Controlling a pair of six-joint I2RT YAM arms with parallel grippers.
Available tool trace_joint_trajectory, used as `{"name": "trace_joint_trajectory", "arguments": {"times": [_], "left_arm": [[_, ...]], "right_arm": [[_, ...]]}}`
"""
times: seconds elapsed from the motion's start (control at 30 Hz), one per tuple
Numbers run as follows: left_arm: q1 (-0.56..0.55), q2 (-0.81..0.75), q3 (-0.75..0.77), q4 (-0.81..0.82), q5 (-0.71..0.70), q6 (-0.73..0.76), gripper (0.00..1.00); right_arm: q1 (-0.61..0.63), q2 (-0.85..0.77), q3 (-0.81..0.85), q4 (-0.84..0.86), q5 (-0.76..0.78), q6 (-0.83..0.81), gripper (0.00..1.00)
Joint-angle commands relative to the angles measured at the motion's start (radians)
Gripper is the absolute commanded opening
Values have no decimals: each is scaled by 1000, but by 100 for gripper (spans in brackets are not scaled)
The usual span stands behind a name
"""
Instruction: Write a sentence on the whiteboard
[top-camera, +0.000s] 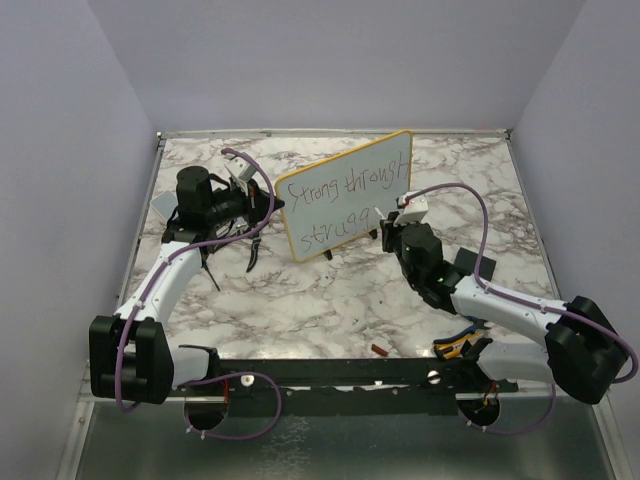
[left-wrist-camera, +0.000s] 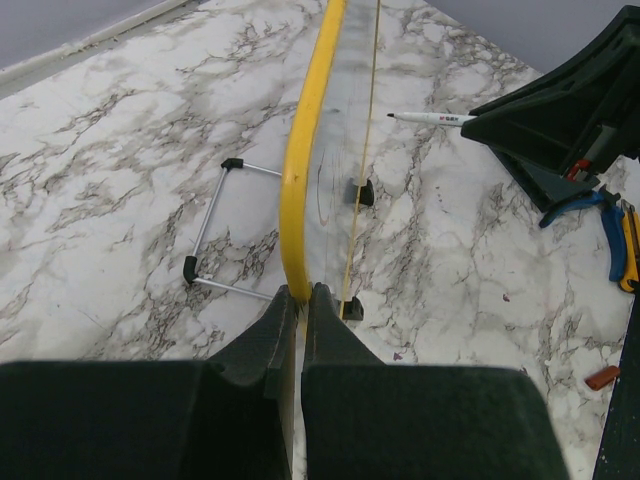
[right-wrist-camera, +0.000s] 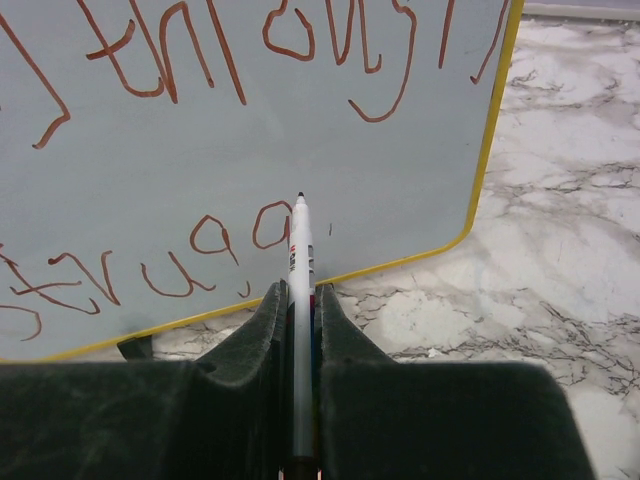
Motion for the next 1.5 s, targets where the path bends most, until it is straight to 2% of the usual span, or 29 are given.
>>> {"name": "trace_joint_trajectory", "arguments": {"times": [0.0,0.53,0.97,1.23,1.47], "left_arm": [[2,-19,-16,19,-6,25,0],[2,-14,-16,19,-7,28,0],[2,-17,-15,19,-4,28,0],[2,-19,-16,19,-3,26,0],[2,-21,-16,20,-6,28,0]], "right_arm": [[-13,22,16,68,11,-51,1],[-39,128,54,141,-31,-92,1],[-39,160,-30,67,-63,48,1],[-40,205,-23,62,-61,58,0],[-39,140,-33,50,-44,42,1]]}}
